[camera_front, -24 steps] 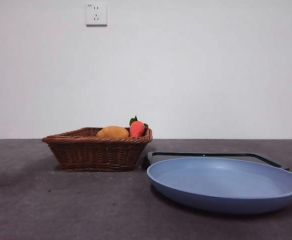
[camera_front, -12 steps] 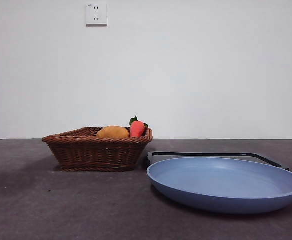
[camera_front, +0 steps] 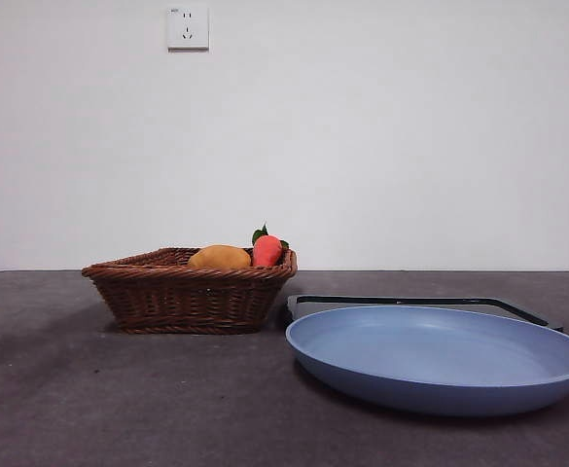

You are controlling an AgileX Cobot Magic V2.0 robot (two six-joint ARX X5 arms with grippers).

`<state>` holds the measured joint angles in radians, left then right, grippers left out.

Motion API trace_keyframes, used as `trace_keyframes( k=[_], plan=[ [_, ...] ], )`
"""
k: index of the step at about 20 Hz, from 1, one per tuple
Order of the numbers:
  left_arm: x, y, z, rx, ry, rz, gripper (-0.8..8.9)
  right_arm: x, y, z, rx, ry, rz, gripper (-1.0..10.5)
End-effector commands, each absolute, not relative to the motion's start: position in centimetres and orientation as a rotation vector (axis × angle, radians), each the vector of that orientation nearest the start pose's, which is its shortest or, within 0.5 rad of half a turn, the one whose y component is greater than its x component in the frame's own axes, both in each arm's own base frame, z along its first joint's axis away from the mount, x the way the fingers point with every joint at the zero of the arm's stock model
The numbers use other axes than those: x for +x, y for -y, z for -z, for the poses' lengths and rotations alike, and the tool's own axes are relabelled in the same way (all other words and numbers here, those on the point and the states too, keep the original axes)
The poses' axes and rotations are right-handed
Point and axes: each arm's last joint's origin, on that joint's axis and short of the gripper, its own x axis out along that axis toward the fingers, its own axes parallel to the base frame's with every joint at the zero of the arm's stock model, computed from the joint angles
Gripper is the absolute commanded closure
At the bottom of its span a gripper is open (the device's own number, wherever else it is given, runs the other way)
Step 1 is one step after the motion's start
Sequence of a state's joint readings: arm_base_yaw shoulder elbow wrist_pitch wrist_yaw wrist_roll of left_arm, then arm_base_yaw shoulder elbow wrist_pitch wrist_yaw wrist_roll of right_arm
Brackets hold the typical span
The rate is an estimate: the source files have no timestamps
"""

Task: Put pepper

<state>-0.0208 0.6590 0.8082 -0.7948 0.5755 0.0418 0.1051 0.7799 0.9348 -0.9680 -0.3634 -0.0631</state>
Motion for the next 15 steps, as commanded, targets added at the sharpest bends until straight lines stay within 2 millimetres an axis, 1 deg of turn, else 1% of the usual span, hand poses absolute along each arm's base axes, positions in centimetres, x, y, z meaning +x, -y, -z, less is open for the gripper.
trace_keyframes(
  k=[1,4,7,11,15],
  plan=[
    [11.8,1.8,-31.1,-0.132,-0.596,0.593,4.23,13.4,-2.5,-32.0,0.058,-0.802,-0.461,6.1],
    [11.8,1.8,-31.1,-0.132,-0.596,0.593,4.23,14.3,-2.6,-31.5,0.064,-0.843,-0.46,6.1],
    [11.8,1.8,-31.1,-0.132,-0.596,0.593,4.22,15.9,-2.7,-30.5,0.073,-0.911,-0.457,6.1],
    [11.8,1.8,-31.1,-0.132,-0.596,0.593,4.22,19.4,-3.1,-28.4,0.093,-1.009,-0.448,6.1],
    [11.8,1.8,-31.1,-0.132,-0.596,0.593,4.22,23.1,-3.5,-25.2,0.128,-1.111,-0.428,6.1]
  ],
)
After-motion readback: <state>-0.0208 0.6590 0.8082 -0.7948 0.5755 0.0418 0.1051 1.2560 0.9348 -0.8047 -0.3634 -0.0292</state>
